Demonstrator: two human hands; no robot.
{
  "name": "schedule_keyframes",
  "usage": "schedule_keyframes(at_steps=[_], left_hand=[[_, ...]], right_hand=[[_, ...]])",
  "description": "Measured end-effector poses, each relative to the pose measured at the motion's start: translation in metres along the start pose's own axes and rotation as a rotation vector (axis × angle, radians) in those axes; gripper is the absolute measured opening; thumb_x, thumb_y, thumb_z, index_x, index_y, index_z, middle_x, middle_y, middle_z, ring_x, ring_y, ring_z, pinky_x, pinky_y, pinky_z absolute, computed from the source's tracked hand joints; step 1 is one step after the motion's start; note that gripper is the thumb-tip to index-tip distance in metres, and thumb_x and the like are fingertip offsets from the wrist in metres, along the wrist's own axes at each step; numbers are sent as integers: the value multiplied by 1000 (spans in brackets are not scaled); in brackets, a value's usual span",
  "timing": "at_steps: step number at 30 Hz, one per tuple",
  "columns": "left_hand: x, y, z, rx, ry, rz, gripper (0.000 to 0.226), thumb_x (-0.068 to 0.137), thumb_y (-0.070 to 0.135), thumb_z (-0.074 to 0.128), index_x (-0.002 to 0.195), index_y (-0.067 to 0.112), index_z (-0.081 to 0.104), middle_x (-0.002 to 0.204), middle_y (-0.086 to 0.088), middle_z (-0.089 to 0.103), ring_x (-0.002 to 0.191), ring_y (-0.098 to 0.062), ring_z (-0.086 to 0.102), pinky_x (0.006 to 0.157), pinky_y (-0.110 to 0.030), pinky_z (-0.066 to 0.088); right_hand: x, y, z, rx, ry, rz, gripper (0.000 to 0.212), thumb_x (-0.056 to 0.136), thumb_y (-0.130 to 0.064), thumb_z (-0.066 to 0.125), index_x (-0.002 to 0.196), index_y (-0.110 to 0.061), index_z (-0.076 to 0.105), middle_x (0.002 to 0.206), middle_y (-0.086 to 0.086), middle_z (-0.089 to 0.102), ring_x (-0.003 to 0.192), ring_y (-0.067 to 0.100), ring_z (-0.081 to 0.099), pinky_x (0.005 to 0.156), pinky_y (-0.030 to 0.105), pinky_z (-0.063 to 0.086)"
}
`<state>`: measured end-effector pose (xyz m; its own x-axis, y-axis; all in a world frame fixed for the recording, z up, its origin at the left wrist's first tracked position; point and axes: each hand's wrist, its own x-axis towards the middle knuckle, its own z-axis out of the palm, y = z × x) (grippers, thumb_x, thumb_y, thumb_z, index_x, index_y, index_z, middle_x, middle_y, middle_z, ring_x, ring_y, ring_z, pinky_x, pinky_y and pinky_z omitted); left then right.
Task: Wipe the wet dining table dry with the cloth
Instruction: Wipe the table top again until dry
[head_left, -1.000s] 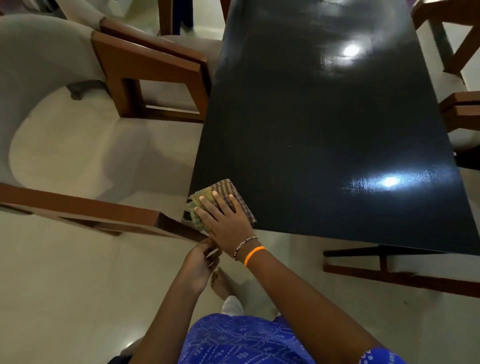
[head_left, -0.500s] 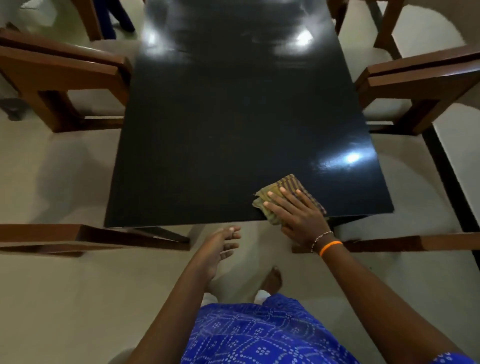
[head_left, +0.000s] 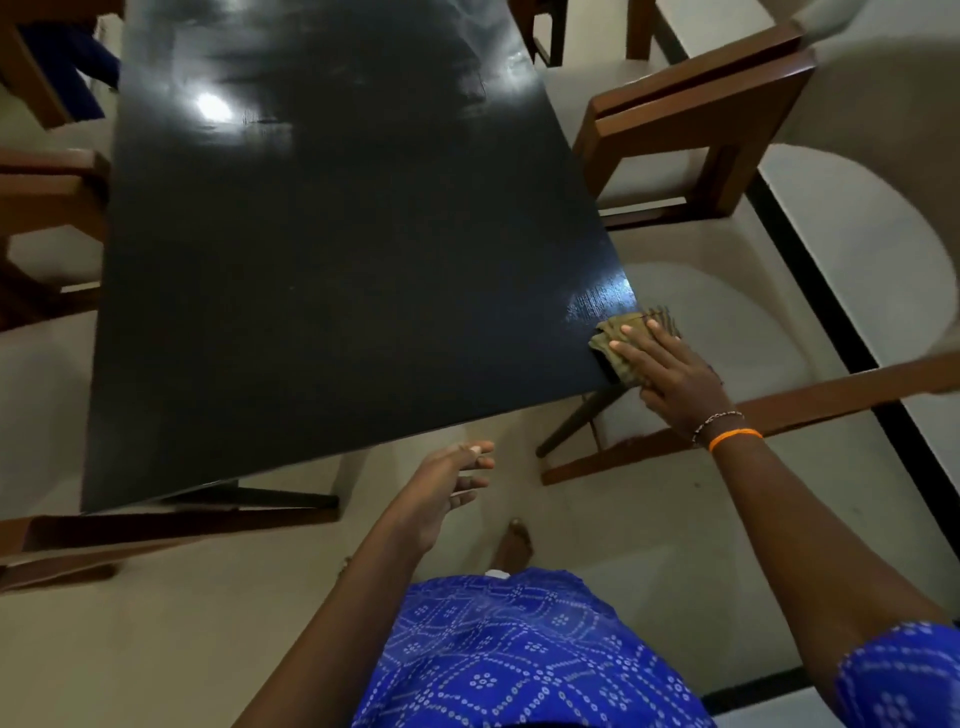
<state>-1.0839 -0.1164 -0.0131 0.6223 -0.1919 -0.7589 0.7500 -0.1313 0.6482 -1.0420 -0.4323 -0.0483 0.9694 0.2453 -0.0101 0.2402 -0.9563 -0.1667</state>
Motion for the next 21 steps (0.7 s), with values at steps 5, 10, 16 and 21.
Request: schedule_keyframes(at_steps=[5,10,16,21], left_hand=[[-1,-7,-4,18,-24,8,27,96,26,41,111,22,62,109,-1,61,100,-19,57,83,-30,46],[-5,-20,-24,-64,-31,-41,26,96,25,40,112,22,61,113,-3,60,105,-21,55,83,-29,46],[-17,-25,-54,-150,-39,-82,27,96,22,41,113,19,61,109,-2,60,101,-19,55,83,-28,45],[-38,-46,-145,-247,31,-57,26,95,25,41,111,19,62,105,-3,60,92,-16,56,80,-29,45]], right_hand=[[-12,-13,1,645,414,791,56,77,-7,44,133,-9,47,112,23,63,87,34,62,78,27,49],[24,-73,0,1454,983,1176,61,85,6,34,143,-12,30,81,4,57,53,6,55,59,23,51],[51,-181,16,1621,813,1324,62,92,3,37,147,-15,14,110,7,54,76,14,53,62,13,49],[84,-334,49,1563,548,1375,50,93,-2,38,140,-2,22,127,22,54,106,35,60,97,42,48]])
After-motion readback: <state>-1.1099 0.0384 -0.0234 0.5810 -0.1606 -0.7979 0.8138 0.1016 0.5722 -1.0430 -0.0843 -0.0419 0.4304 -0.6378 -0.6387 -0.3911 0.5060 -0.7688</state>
